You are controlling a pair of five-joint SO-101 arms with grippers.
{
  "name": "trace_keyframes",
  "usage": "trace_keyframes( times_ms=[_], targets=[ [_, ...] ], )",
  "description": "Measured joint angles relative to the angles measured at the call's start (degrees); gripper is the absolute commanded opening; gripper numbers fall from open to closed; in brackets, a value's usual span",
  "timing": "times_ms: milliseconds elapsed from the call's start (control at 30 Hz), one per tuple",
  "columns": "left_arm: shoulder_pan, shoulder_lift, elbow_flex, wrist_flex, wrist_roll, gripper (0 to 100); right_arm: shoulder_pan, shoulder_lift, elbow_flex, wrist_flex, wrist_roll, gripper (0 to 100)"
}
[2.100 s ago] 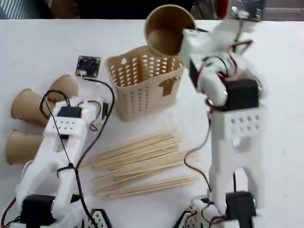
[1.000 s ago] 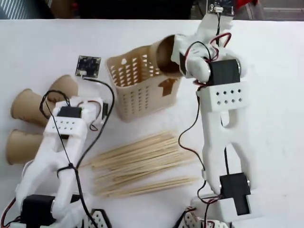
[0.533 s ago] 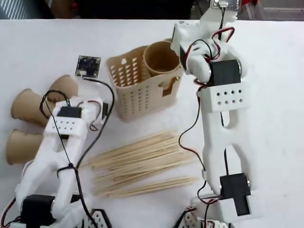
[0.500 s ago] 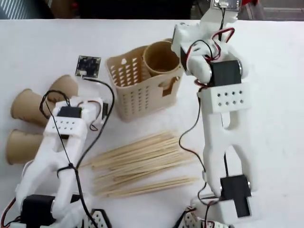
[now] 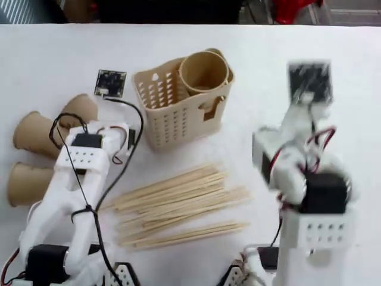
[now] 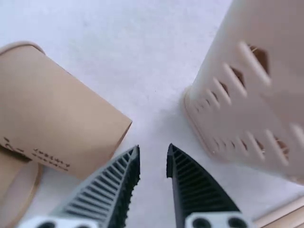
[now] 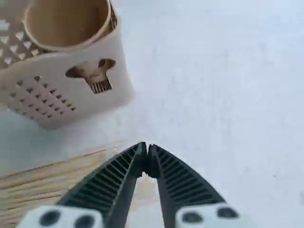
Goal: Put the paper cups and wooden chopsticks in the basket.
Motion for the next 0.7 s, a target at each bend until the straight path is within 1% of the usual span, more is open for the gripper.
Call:
trace_keyframes(
  times_ms=[167,233,333,400,500,700],
  targets=[
    [0.0,0.0,0.0,0.0,0.0,11,-0.2,-20.9,31.1,-11.4,5.4,1.8],
    [0.0,0.0,0.3,0.0,0.0,11,-0.1,-29.7,42.0,-13.3,7.6,1.8],
    [0.0,0.0,1.9,-2.0,0.0,11,0.0,-42.8,54.4,-13.6,10.5,1.9],
    [0.0,0.0,3.2,-4.1,0.0,11,-0.2,-49.8,59.8,-13.6,12.0,2.0],
    [0.0,0.0,3.9,-6.2,0.0,11,-0.2,-48.9,63.3,-13.6,13.1,2.0],
    [0.0,0.0,3.9,-7.0,0.0,11,-0.1,-51.1,69.7,-15.2,13.5,2.1]
  ],
)
